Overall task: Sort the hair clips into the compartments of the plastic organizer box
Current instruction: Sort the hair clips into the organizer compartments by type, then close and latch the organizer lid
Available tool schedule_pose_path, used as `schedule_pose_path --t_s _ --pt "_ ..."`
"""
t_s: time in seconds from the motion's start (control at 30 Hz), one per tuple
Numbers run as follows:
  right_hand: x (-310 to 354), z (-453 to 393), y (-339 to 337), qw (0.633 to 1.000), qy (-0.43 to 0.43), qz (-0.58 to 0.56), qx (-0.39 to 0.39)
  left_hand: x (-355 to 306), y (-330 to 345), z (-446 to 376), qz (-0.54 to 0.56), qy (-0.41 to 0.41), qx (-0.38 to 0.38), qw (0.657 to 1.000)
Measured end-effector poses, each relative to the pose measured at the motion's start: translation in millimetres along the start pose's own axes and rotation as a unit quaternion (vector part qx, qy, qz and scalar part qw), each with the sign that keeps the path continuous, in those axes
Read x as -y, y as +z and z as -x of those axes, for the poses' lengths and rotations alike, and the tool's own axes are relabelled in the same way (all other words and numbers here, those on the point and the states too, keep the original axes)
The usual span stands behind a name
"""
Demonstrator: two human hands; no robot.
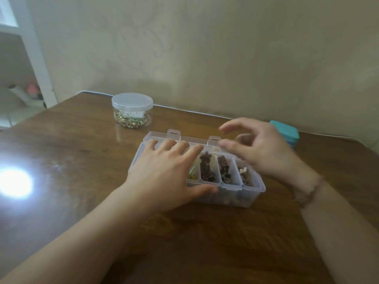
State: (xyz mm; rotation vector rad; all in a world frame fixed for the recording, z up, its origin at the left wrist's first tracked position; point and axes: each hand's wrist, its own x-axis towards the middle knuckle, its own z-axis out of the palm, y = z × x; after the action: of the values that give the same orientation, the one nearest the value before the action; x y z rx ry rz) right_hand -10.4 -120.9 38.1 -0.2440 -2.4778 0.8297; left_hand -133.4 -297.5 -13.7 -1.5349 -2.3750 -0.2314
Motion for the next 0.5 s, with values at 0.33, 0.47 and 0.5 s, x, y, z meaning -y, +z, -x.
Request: schedule_pose_path --t_s 0.33,0.47,0.5 --pt "-93.5 64.5 -40.4 0.968 0.224 0.102 -0.057 -1.2 -6.8 1.4 0.023 -0.002 0.014 1.0" --pt "-64.2 51.4 -24.0 0.977 0.054 -0.058 -0.199 10.3 -18.1 -0.2 0.157 -0.049 -0.105 0.981" --pt "-57.0 48.5 -17.5 0.978 0.014 -0.074 -0.196 17.2 -19.1 -1.5 0.197 -0.077 -0.142 0.967"
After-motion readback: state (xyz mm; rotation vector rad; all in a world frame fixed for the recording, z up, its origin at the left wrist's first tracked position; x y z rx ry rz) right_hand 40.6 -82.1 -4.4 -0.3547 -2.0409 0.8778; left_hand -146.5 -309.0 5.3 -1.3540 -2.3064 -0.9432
